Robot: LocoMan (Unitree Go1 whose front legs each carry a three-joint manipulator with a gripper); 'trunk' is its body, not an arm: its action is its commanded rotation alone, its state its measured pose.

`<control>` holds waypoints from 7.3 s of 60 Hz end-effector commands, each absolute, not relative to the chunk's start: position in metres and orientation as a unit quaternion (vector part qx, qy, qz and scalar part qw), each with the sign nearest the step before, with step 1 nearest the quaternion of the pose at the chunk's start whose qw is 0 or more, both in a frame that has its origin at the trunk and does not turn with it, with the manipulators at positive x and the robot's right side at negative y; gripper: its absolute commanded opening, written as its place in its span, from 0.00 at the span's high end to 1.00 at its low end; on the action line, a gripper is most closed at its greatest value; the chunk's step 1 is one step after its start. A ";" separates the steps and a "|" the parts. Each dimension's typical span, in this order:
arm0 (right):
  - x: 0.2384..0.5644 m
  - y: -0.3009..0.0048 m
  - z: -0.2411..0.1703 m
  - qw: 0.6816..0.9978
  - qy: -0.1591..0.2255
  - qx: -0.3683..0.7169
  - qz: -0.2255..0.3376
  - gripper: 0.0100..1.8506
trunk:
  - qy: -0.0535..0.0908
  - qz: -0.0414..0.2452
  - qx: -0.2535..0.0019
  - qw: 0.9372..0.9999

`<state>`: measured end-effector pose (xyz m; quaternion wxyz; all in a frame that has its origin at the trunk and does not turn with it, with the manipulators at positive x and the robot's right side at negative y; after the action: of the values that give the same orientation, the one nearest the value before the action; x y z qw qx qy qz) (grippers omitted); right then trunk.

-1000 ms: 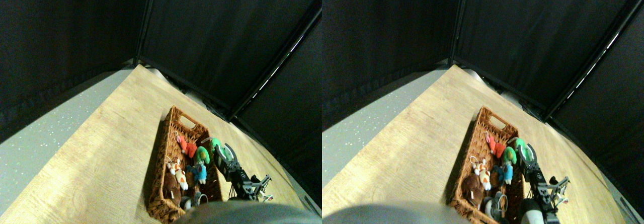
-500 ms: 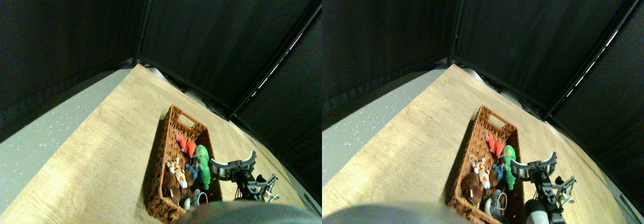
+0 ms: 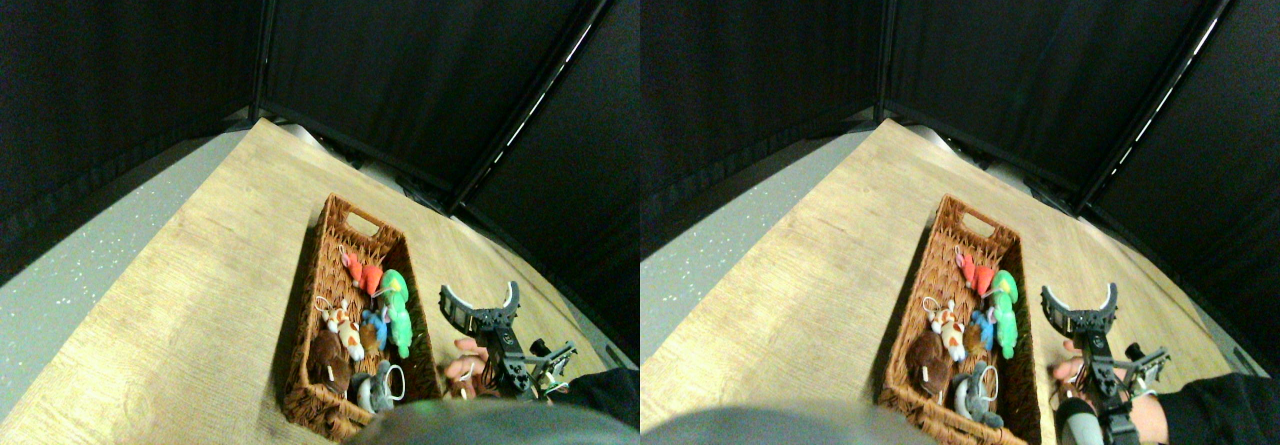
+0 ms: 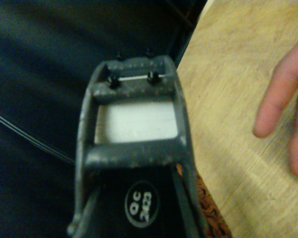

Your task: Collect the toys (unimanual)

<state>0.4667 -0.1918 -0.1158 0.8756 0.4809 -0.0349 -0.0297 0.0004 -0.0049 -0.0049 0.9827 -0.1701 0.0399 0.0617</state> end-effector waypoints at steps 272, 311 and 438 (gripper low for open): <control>0.496 -0.081 -0.093 0.866 0.111 0.482 0.075 0.97 | 0.007 0.124 -0.250 0.960; 0.498 -0.078 -0.102 0.886 0.146 0.435 0.075 0.43 | 0.014 0.125 -0.257 0.958; 0.455 -0.237 -0.150 0.859 -0.004 0.508 -0.057 0.78 | 0.059 0.026 -0.143 0.988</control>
<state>0.4520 -0.2341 -0.1477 0.8913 0.4482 -0.0247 -0.0638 -0.0011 -0.0050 -0.0057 0.9891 -0.1317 0.0600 0.0264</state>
